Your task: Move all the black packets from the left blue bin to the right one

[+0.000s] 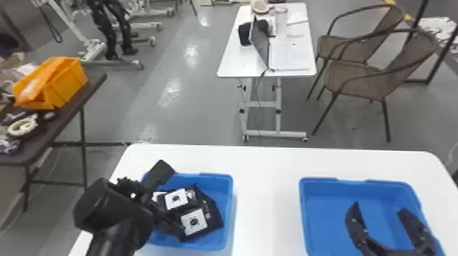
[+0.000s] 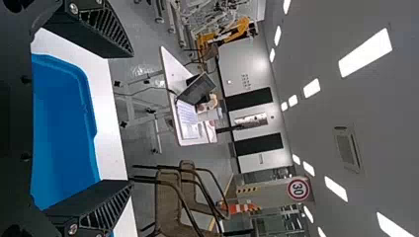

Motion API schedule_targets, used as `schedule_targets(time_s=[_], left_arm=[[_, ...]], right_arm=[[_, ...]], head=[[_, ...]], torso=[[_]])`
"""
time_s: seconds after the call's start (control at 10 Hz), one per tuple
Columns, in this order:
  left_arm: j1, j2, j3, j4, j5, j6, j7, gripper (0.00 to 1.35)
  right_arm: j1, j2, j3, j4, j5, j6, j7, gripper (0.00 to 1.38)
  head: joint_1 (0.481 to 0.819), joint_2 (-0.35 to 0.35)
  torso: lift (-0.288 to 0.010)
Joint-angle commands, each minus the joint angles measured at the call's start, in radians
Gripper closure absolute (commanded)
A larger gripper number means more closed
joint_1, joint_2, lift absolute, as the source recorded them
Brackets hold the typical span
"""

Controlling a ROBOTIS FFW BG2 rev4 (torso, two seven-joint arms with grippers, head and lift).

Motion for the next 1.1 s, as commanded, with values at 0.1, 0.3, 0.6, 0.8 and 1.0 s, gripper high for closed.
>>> schedule_targets(time_s=[0.1, 0.3, 0.6, 0.8, 1.0], left_arm=[[-0.018, -0.014, -0.015, 0.025, -0.002, -0.041, 0.034, 0.4], [-0.014, -0.029, -0.022, 0.036, 0.034, -0.076, 0.068, 0.4], [-0.017, -0.064, -0.012, 0.091, 0.074, -0.157, 0.157, 0.4], [-0.027, -0.069, -0.012, 0.134, 0.062, -0.179, 0.166, 0.51], [-0.038, -0.063, -0.019, 0.134, 0.036, -0.148, 0.136, 0.84]], right_arm=[[-0.001, 0.0, 0.0, 0.003, -0.003, 0.0, 0.003, 0.1], [-0.003, 0.0, 0.0, 0.004, -0.005, 0.0, 0.006, 0.1], [-0.004, 0.0, 0.0, 0.009, -0.011, -0.001, 0.007, 0.1], [-0.006, 0.0, 0.002, 0.013, -0.018, -0.001, 0.013, 0.1], [-0.006, 0.0, 0.002, 0.013, -0.02, 0.0, 0.013, 0.1]], head=[[0.695, 0.17], [0.695, 0.152], [0.695, 0.119], [0.695, 0.102], [0.695, 0.1]], torso=[[0.0], [0.0], [0.0], [0.0], [0.0]])
